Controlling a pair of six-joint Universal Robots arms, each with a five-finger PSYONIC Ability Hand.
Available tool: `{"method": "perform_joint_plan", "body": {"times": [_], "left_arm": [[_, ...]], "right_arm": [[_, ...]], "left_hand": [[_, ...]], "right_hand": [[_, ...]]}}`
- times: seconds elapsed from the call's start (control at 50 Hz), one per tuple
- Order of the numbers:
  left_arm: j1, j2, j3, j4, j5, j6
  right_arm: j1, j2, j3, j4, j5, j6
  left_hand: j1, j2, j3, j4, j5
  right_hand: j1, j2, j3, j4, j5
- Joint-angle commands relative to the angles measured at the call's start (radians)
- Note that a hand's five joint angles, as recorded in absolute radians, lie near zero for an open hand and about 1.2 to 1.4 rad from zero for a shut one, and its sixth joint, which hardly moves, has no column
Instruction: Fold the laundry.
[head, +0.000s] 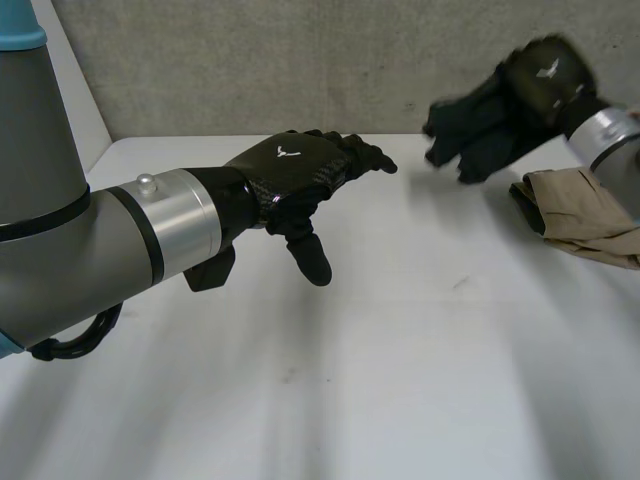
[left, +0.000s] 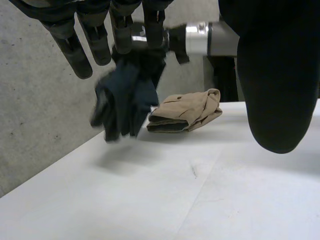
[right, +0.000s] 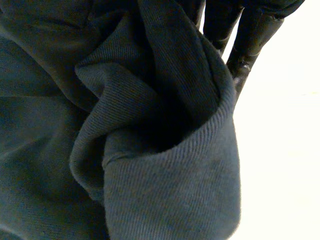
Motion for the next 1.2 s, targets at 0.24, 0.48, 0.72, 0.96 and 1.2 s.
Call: {"method": "perform_joint_plan", "body": {"times": [0.24,0.48,0.72,0.96,1.2], "left_arm": [[0.004,0.0,-0.002,0.002,-0.001,-0.024],[0.004,-0.017,-0.005,0.006,-0.001,-0.024],[0.002,-0.011,-0.005,0.006,-0.001,-0.03],[0.01,0.037,-0.005,0.051,-0.094,-0.053],[0.126,0.15,-0.143,0.232,-0.44,-0.063]], "right_arm": [[-0.302,0.204,-0.24,-0.01,-0.191,0.13],[-0.427,0.249,-0.027,-0.005,-0.236,0.063],[-0.415,0.011,0.1,0.154,-0.037,-0.131],[-0.097,-0.349,0.249,0.28,0.235,0.113],[0.265,-0.602,0.632,0.251,0.526,0.363]], "left_hand": [[0.028,0.014,0.009,0.015,-0.002],[0.028,0.014,0.009,0.015,-0.002],[0.028,0.014,0.009,0.015,-0.002],[0.031,0.017,0.012,0.018,0.001],[-0.005,-0.018,-0.024,-0.017,-0.034]], "right_hand": [[0.48,0.228,0.251,0.205,0.297],[0.399,0.147,0.17,0.125,0.217],[-0.742,-0.994,-0.971,-1.017,-0.924],[-0.742,-0.994,-0.971,-1.017,-0.924],[-0.742,-0.994,-0.971,-1.017,-0.924]]}}
